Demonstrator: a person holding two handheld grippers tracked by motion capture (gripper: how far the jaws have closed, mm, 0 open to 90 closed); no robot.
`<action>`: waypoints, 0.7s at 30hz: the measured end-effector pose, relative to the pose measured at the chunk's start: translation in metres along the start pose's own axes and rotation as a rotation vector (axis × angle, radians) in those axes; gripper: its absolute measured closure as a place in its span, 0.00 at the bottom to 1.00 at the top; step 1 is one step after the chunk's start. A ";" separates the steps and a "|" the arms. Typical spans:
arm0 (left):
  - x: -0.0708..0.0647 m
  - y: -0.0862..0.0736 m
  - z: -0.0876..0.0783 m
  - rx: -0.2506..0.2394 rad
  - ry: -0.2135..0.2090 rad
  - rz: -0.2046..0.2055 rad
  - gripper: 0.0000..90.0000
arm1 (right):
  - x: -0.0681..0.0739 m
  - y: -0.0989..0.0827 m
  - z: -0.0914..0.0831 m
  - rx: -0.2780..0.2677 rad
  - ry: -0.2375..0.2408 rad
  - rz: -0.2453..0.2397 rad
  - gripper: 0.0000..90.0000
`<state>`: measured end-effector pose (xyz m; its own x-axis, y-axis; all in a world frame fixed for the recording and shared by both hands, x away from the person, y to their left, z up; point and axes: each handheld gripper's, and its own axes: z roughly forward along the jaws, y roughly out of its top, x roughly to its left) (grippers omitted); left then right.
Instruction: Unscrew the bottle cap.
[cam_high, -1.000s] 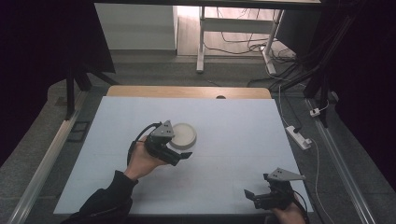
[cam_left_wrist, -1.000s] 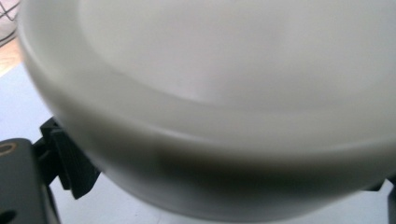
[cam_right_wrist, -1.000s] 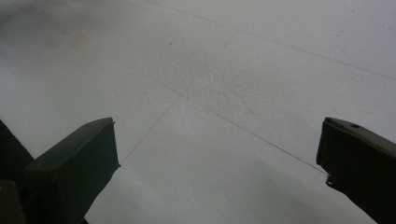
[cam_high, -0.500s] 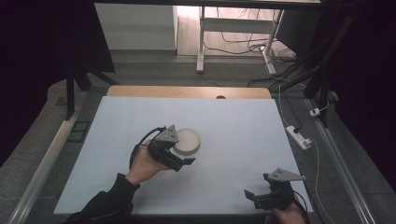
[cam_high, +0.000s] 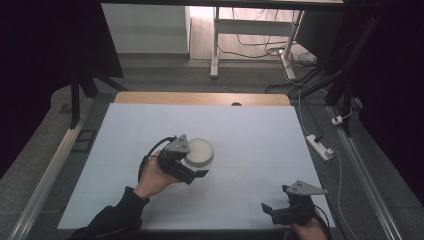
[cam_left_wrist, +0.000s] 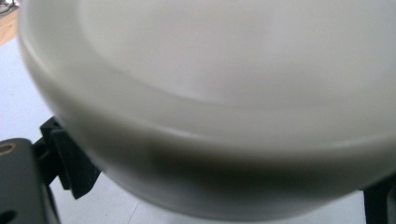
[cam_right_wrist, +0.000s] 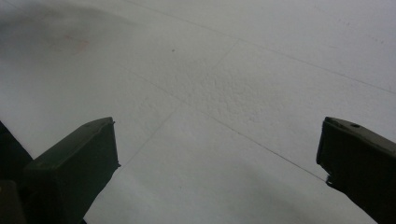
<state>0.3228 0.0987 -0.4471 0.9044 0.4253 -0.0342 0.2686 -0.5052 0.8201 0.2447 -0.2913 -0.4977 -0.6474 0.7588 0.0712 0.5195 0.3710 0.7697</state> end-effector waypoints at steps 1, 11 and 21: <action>0.000 0.000 0.000 -0.002 -0.001 -0.001 0.08 | 0.000 0.000 0.000 -0.007 0.003 0.002 0.00; 0.001 -0.001 -0.003 -0.008 0.000 -0.007 0.08 | 0.008 0.008 -0.001 -0.037 0.044 -0.023 0.00; 0.000 -0.002 -0.002 -0.005 -0.002 -0.007 0.08 | 0.017 0.018 0.003 -0.061 0.101 -0.034 0.00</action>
<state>0.3221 0.1011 -0.4478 0.9030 0.4277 -0.0413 0.2737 -0.4984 0.8226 0.2445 -0.2707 -0.4846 -0.7184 0.6875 0.1061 0.4638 0.3598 0.8096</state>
